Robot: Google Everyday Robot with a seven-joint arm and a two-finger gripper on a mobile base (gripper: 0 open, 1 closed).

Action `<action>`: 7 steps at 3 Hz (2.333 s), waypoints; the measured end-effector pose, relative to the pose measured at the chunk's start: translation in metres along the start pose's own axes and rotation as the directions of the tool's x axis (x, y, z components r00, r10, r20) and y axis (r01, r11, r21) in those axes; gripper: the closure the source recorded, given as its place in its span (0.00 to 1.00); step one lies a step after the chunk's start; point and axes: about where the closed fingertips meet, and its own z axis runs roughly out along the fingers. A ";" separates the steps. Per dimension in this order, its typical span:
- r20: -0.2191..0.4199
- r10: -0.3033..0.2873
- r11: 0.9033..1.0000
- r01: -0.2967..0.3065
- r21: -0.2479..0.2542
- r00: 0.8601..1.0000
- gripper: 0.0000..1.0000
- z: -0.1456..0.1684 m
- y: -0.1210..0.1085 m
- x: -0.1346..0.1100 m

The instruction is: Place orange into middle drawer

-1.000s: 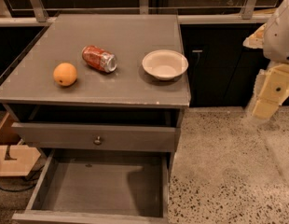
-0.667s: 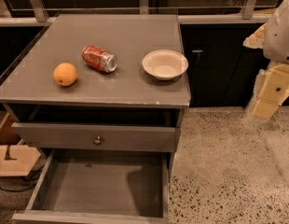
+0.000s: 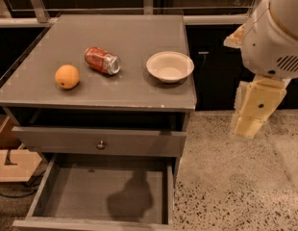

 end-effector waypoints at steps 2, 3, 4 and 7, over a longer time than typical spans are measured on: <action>0.004 0.000 1.000 0.000 -0.007 1.000 0.00 0.040 -0.025 -0.037; 0.004 -0.022 0.999 0.022 -0.034 1.000 0.00 0.079 -0.046 -0.066; 0.007 -0.016 0.999 0.016 -0.033 1.000 0.00 0.070 -0.037 -0.065; -0.054 -0.041 0.999 0.039 -0.032 0.998 0.00 0.049 -0.036 -0.128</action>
Offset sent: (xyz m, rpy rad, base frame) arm 0.0840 0.0683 -0.0576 0.0177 0.0383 -0.0181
